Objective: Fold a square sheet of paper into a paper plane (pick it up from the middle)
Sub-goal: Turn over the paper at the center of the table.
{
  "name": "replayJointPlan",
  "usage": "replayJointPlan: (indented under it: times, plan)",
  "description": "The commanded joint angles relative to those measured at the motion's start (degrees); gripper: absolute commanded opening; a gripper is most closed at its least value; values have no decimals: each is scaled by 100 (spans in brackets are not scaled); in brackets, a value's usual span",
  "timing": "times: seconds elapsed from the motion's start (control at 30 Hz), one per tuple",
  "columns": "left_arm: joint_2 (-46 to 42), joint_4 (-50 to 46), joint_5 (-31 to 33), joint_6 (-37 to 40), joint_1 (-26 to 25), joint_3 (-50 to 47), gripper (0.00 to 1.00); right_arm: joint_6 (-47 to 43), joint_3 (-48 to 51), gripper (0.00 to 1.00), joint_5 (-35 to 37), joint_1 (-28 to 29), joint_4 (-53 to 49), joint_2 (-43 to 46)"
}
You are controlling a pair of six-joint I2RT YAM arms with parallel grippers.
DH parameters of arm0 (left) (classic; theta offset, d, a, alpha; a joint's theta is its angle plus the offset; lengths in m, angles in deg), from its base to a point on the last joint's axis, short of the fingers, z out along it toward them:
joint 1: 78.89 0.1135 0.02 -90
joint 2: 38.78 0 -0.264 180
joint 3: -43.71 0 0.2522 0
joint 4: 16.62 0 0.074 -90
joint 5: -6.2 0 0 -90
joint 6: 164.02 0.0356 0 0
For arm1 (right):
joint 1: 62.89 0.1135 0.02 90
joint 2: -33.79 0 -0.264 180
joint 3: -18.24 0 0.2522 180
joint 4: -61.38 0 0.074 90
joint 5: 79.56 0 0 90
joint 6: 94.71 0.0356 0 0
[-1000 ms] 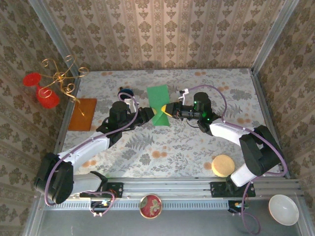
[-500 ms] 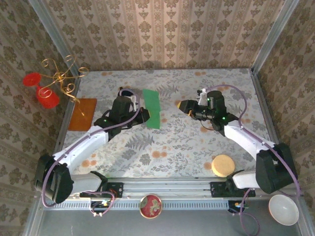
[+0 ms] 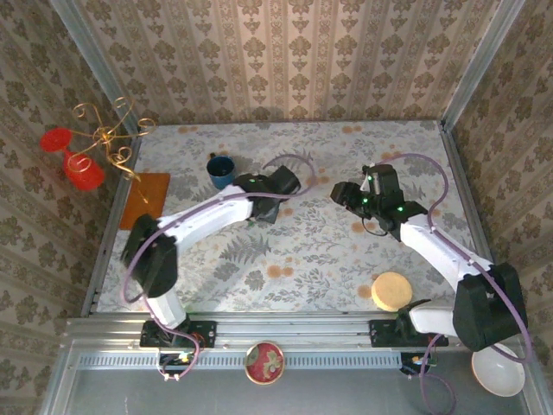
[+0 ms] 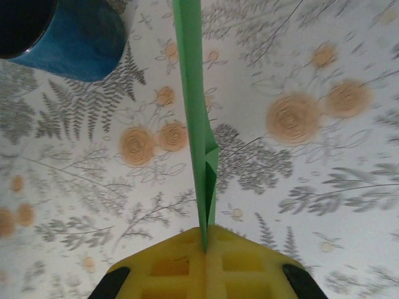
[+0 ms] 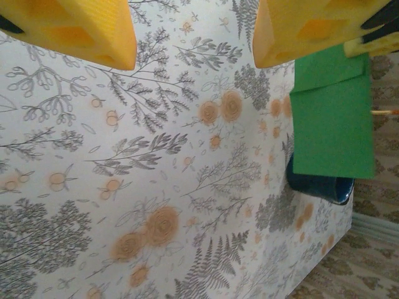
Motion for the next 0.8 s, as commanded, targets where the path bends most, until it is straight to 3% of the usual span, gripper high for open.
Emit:
replayJointPlan:
  times: [0.0,0.27,0.57,0.77]
  plan:
    - [482,-725,704,28,-154,384,6,54,151,54,306,-75,-186,137]
    - [972,668,-1505,-341,-103,147,10,137,372,53,341,-199,-255,185]
    - [641,2097,-3656,-836,348,-545,40,53,381,53,223,-234,-290,169]
    - [-227,2890,-4371,-1112,818,-1278,58,-32,177,50,-112,67,-258,-237]
